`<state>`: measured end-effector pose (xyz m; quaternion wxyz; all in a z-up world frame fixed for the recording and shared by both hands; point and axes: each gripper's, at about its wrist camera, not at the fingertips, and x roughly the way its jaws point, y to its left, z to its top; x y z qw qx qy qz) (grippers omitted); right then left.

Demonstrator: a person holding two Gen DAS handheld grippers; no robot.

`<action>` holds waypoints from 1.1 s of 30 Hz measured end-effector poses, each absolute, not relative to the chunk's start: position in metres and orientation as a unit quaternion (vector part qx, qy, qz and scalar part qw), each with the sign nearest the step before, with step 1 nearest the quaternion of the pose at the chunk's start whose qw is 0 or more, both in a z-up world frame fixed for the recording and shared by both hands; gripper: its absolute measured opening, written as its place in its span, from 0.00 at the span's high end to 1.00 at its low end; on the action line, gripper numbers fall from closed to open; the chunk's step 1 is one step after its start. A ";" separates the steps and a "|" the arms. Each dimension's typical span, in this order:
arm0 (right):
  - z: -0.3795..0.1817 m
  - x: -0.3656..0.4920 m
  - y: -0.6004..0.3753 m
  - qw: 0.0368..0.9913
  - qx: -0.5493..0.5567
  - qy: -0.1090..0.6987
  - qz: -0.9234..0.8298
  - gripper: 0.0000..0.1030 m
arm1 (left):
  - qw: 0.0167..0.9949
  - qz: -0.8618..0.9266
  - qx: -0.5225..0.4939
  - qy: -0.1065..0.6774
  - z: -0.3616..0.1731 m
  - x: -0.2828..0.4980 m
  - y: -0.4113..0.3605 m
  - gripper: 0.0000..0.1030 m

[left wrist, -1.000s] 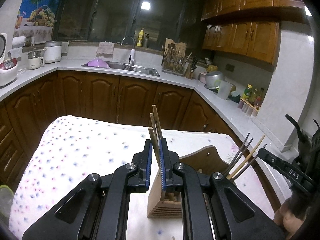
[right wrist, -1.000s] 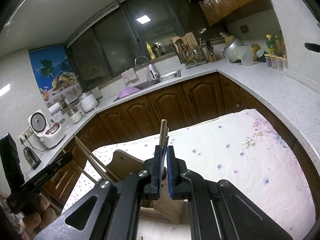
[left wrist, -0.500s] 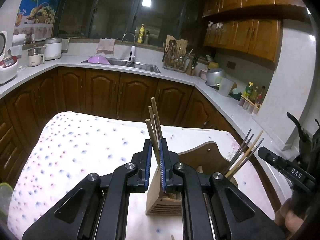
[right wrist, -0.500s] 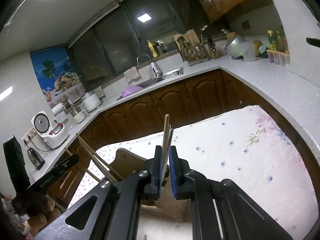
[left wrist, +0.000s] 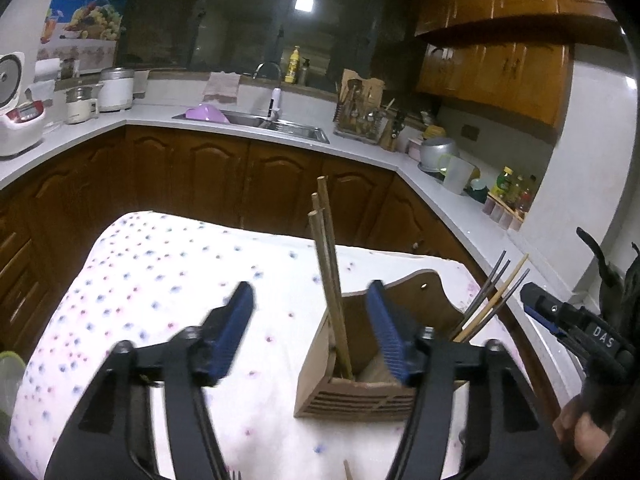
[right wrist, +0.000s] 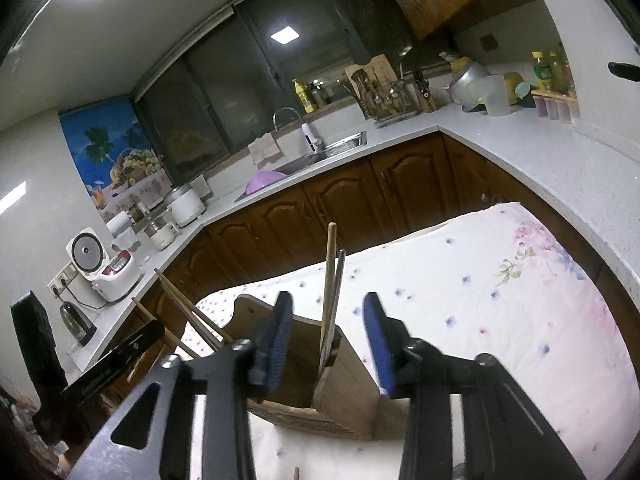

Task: Organize utensils
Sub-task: 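Withdraw both open tools back from the holder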

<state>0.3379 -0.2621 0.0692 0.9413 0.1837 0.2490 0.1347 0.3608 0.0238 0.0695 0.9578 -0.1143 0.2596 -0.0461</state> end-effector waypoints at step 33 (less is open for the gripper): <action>0.072 0.219 -0.249 0.935 0.174 0.249 0.180 0.05 | 0.962 -0.025 -0.098 0.254 0.060 0.220 0.046 0.01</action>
